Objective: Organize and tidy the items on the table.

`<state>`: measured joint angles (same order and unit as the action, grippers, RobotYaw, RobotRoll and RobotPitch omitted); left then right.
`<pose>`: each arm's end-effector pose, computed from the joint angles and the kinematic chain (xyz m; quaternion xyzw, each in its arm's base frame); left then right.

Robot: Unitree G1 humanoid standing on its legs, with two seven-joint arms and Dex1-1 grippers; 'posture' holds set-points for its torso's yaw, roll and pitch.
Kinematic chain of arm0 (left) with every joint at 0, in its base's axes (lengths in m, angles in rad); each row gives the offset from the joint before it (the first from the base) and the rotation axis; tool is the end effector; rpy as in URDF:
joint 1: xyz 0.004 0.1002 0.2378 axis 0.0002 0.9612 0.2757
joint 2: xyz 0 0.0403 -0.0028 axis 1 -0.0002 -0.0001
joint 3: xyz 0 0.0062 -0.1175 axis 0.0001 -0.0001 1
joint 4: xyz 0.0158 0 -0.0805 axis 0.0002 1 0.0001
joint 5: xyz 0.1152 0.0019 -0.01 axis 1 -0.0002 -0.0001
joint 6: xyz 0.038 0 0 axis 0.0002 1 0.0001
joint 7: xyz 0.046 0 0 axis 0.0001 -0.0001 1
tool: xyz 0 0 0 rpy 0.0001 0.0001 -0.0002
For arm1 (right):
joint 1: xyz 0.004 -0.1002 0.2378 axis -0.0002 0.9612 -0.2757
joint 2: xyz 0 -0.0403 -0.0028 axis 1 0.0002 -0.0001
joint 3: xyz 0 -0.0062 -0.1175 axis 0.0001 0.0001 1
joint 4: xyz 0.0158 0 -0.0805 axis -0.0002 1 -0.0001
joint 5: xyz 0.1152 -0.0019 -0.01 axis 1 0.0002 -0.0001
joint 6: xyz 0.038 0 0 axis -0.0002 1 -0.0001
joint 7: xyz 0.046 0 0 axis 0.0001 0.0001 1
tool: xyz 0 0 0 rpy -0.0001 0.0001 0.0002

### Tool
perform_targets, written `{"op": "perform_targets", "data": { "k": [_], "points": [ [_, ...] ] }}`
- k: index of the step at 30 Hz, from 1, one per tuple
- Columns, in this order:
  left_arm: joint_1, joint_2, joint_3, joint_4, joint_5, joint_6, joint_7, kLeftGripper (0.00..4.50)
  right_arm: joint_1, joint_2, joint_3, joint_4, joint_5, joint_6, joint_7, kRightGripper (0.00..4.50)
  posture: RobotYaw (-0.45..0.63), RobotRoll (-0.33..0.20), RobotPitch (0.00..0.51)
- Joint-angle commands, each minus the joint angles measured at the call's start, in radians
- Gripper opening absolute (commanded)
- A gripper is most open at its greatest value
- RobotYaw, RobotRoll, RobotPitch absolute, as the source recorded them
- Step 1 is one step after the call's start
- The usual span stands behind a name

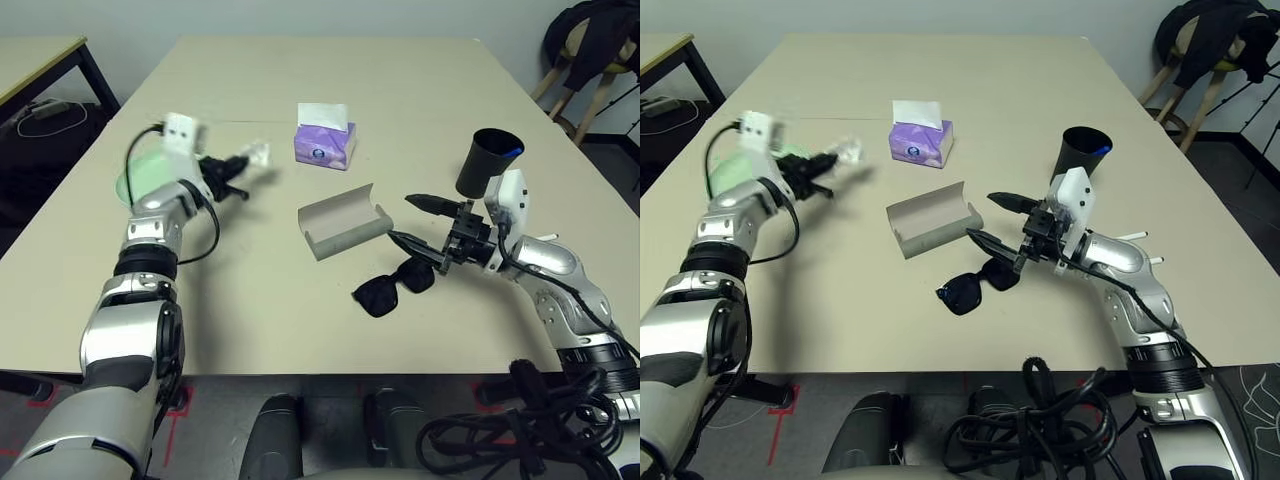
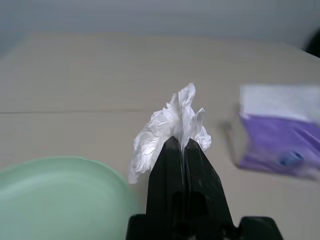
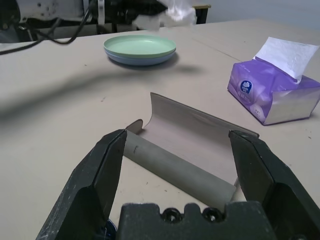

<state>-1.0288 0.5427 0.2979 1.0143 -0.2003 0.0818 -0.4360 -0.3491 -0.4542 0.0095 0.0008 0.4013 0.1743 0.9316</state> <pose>0.3703 0.2942 0.1905 -0.0189 -0.0351 -0.0420 0.9983 0.2825 -0.2137 0.1262 -0.0633 -0.0571 0.4873 0.8690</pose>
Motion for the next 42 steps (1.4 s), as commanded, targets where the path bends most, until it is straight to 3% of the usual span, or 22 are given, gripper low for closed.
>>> {"op": "perform_targets", "data": {
  "k": [1, 5, 13, 14, 19, 26, 30, 35, 42],
  "points": [
    [-0.049, 0.036, 0.037, 0.095, 0.009, 0.009, 0.186, 0.04, -0.016, 0.004, 0.005, 0.006, 0.002, 0.007, 0.004, 4.5, 0.08, 0.0, 0.079],
    [-0.069, 0.049, 0.043, 0.14, 0.016, -0.012, 0.249, 0.04, -0.021, 0.006, 0.006, 0.005, 0.003, 0.009, 0.004, 4.5, 0.08, 0.0, 0.078],
    [-0.058, 0.04, 0.02, 0.159, 0.024, -0.009, 0.227, 0.04, -0.019, 0.003, 0.002, 0.0, 0.003, 0.009, 0.004, 4.5, 0.07, 0.0, 0.076],
    [-0.055, 0.041, 0.013, 0.161, 0.03, -0.007, 0.227, 0.22, -0.019, 0.003, 0.002, 0.0, 0.003, 0.009, 0.004, 4.5, 0.07, 0.0, 0.076],
    [-0.035, 0.047, -0.009, 0.156, 0.048, -0.017, 0.198, 1.74, -0.016, 0.002, 0.0, 0.002, 0.004, 0.009, 0.003, 4.5, 0.07, 0.0, 0.077],
    [-0.002, 0.054, -0.049, 0.122, 0.063, -0.014, 0.064, 4.46, -0.017, 0.004, 0.001, 0.01, 0.003, 0.005, 0.006, 4.5, 0.07, 0.0, 0.076],
    [0.034, 0.047, -0.084, 0.065, 0.055, -0.104, -0.124, 4.46, -0.021, 0.007, 0.004, 0.022, 0.001, -0.002, 0.012, 4.5, 0.08, 0.0, 0.079],
    [0.107, 0.035, -0.124, -0.057, 0.01, -0.026, -0.399, 4.46, -0.034, 0.012, 0.002, 0.036, 0.004, -0.002, 0.018, 4.5, 0.1, 0.0, 0.087],
    [0.254, 0.029, -0.168, -0.27, -0.039, 0.016, -0.628, 4.46, -0.059, 0.043, 0.001, 0.033, 0.022, 0.045, -0.002, 4.5, 0.11, 0.0, 0.105]
  ]
}}
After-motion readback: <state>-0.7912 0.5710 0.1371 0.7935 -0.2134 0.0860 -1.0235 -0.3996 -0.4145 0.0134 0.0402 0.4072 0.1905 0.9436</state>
